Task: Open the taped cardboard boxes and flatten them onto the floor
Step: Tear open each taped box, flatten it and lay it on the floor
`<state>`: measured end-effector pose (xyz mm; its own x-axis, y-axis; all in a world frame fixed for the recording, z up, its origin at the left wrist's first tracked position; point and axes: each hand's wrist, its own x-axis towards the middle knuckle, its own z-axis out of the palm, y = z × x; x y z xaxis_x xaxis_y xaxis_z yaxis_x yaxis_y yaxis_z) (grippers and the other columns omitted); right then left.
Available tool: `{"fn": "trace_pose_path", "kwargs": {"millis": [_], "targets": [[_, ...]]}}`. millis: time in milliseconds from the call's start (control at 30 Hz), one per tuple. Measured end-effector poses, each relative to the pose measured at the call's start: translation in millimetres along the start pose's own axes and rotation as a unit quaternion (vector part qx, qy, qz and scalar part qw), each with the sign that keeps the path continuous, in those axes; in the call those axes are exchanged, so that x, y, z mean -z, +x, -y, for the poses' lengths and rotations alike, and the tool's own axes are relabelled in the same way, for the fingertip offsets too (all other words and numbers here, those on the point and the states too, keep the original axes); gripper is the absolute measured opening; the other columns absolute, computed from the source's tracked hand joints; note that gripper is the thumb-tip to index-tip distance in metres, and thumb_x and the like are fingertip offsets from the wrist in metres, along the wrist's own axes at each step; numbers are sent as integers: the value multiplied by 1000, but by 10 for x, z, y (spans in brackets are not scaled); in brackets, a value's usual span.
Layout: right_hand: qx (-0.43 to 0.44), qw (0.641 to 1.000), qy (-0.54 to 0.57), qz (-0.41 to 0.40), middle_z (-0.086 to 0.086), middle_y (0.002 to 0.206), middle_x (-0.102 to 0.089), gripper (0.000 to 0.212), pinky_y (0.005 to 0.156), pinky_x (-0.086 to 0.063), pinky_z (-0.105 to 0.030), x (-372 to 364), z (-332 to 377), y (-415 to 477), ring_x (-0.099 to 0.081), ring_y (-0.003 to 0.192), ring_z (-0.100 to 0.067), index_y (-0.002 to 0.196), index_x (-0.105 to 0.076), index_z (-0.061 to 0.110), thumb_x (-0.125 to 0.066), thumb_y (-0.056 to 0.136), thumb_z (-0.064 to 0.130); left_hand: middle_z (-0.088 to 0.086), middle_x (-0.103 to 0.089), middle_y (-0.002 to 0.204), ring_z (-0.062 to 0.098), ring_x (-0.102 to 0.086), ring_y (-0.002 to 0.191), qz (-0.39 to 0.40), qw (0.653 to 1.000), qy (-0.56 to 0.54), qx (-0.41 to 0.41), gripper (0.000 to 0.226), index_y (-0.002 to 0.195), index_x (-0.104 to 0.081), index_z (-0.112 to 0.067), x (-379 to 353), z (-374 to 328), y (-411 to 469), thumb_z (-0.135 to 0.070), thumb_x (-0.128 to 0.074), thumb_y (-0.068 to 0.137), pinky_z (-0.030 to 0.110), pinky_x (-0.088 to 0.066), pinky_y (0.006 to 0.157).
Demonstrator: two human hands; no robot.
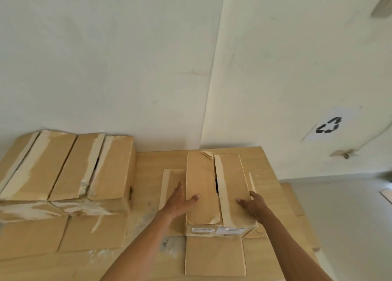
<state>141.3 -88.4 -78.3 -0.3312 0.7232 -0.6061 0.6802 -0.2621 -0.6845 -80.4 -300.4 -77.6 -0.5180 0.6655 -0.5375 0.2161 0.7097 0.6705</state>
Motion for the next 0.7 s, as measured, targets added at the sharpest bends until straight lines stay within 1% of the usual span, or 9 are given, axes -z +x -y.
{"fn": "trace_pose_path", "kwargs": {"millis": [100, 200, 267, 300, 367, 433, 500, 600, 700], "targets": [[10, 1000, -6, 1, -17, 121, -66, 81, 91, -57, -47, 158, 3, 50, -67, 103, -33, 145, -48, 11, -88, 76, 23, 4, -18, 167, 25, -23, 152, -8, 1000, -23, 14, 138, 161, 5, -22, -161, -120, 104, -93, -58, 61, 46, -28, 121], [64, 992, -105, -20, -16, 144, -52, 90, 106, -47, -51, 113, 122, 94, -53, 128, -36, 155, -29, 14, -81, 83, 27, 3, -27, 163, 24, -35, 146, -33, 996, -68, 41, 141, 159, 0, -28, -364, -277, 169, -95, -63, 51, 45, -37, 117], [117, 976, -183, -22, -19, 159, -31, 93, 116, -35, -51, -19, 220, 69, -34, 144, -37, 158, -13, 8, -72, 89, 30, 7, -21, 165, 28, -35, 145, -60, 993, -72, 69, 141, 159, 7, -21, -481, -449, 126, -88, -67, 59, 45, -38, 115], [135, 965, -225, -20, -20, 164, -15, 100, 119, -29, -52, -90, 262, 46, -21, 151, -37, 159, -6, 6, -71, 89, 36, 9, -16, 166, 31, -33, 146, -80, 992, -47, 85, 141, 159, 12, -15, -540, -537, 119, -84, -68, 64, 46, -38, 114], [143, 937, -319, -16, -18, 166, 17, 119, 118, -16, -63, -190, 327, 9, 9, 154, -36, 158, 8, 5, -67, 84, 60, 11, -2, 168, 35, -25, 149, -143, 983, 21, 111, 140, 156, 19, -8, -651, -710, 110, -75, -69, 71, 51, -39, 111], [154, 908, -389, -8, -16, 161, 32, 133, 114, -8, -72, -230, 335, 13, 23, 151, -35, 155, 19, 2, -56, 77, 80, 10, 8, 168, 37, -18, 150, -202, 972, 65, 97, 136, 155, 22, -9, -755, -861, 131, -68, -72, 75, 58, -39, 109], [161, 899, -406, 8, -17, 160, 34, 138, 112, -5, -77, -213, 342, 7, 28, 150, -34, 153, 21, 0, -48, 72, 88, 7, 12, 168, 38, -12, 151, -208, 969, 95, 98, 137, 156, 19, -10, -833, -967, 167, -75, -68, 73, 65, -34, 110], [164, 892, -421, 22, -19, 159, 36, 144, 108, 0, -81, -119, 318, -5, 33, 147, -37, 153, 22, -1, -49, 67, 91, 7, 17, 167, 39, -2, 153, -181, 963, 130, 150, 150, 157, 16, -6, -898, -1034, 255, -90, -63, 60, 72, -22, 111], [186, 878, -439, 38, -19, 157, 38, 148, 105, 6, -82, -101, 230, -72, 36, 145, -38, 152, 23, -1, -48, 63, 92, 10, 18, 166, 40, 0, 153, -178, 960, 138, 165, 153, 157, 15, -6, -911, -1080, 294, -90, -64, 57, 74, -21, 110]]}}
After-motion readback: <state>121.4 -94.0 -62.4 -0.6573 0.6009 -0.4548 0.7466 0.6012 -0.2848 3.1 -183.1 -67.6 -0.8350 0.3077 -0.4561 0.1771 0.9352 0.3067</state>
